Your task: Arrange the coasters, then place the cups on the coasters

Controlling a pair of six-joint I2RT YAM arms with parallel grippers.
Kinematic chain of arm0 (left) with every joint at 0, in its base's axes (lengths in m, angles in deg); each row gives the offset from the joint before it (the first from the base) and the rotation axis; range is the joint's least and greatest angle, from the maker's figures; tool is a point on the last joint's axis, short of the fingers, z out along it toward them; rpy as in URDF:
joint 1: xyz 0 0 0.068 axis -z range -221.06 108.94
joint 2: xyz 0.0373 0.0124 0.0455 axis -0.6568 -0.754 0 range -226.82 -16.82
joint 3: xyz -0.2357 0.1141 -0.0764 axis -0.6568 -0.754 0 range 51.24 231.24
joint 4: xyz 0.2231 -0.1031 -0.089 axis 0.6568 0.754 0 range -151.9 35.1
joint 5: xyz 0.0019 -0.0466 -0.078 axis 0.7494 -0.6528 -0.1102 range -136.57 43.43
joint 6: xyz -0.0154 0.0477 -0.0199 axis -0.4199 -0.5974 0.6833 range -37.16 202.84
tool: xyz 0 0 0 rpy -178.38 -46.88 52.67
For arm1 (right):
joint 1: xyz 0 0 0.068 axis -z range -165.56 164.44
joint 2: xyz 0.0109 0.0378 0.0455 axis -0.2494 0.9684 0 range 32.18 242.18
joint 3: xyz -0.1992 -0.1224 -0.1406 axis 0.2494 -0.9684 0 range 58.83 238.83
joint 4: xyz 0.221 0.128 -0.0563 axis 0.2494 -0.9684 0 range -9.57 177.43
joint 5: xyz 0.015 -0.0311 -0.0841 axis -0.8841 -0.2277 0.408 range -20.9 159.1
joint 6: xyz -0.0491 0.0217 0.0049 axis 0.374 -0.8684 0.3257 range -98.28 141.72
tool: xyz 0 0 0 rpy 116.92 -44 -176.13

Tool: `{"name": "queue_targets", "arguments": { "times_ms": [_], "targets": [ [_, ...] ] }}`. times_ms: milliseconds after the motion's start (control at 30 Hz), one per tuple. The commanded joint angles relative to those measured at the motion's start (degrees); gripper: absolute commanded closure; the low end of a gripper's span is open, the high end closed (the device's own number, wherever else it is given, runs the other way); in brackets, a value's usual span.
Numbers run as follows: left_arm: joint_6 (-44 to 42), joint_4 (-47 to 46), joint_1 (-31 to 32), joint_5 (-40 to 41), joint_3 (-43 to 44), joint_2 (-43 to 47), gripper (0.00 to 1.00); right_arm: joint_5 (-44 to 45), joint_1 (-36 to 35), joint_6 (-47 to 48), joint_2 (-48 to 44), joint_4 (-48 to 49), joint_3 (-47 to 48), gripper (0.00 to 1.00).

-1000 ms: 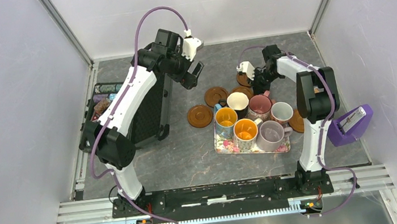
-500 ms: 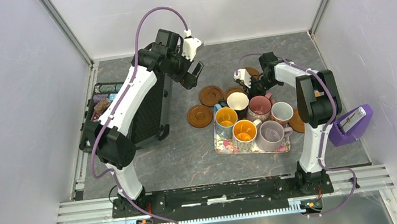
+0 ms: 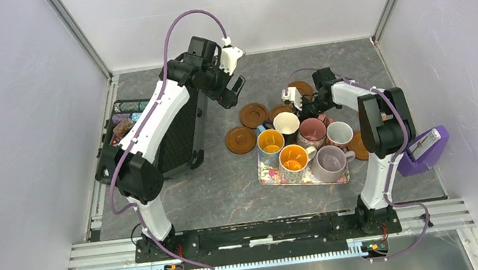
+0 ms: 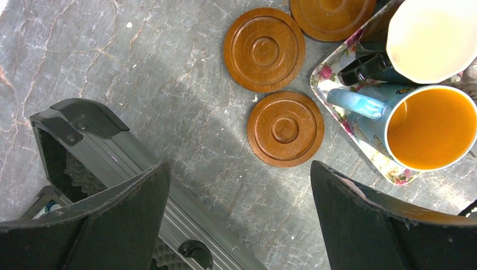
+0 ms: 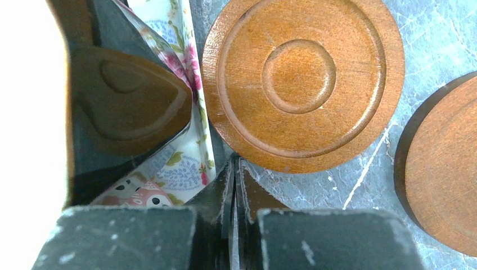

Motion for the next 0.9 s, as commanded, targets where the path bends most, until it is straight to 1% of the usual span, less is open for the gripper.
{"name": "queue_targets", "arguments": {
  "times_ms": [0,200,333,400,533,667,733,833,867],
  "targets": [
    [-1.25,-1.9,0.04,-1.54,-0.94,0.56,0.0,1.06,-2.87,-0.32,3.59,-11.99,-4.39,0.95],
    [-1.38,-1.89,0.51,-2.86,-1.21,-0.33,0.0,1.22,-2.14,-5.56,2.5,-11.2,2.4,0.82],
    [0.27,-1.89,0.63,-6.79,-2.81,0.04,0.0,1.17,-0.65,-10.46,0.28,-8.98,5.4,0.73],
    [1.75,-2.92,0.78,-8.91,-4.57,0.64,0.0,0.57,0.13,-11.98,-0.61,-8.61,6.72,0.68],
    [3.65,-6.82,1.54,-9.92,-7.8,1.62,0.0,-0.01,1.56,-13.66,-2.28,-8.64,8.83,0.52],
    [3.85,-7.62,1.84,-9.97,-6.42,-0.92,0.01,-0.74,4.44,-14.98,-2.67,-10.77,11.69,0.46],
    [4.94,-7.65,1.84,-10.6,-4.85,-3.33,0.06,-1.12,6.5,-15.39,-2.37,-12.5,12.71,0.45],
    [8.08,-7.88,1.84,-14.15,-1.79,-7.2,0.16,-1.16,10.2,-15.6,-2.33,-14.51,12.73,0.44],
    [9.6,-8.31,1.9,-14.96,-0.76,-8.65,0.2,-1.01,11.52,-15.87,-2.32,-14.65,12.42,0.45]
  ]
}}
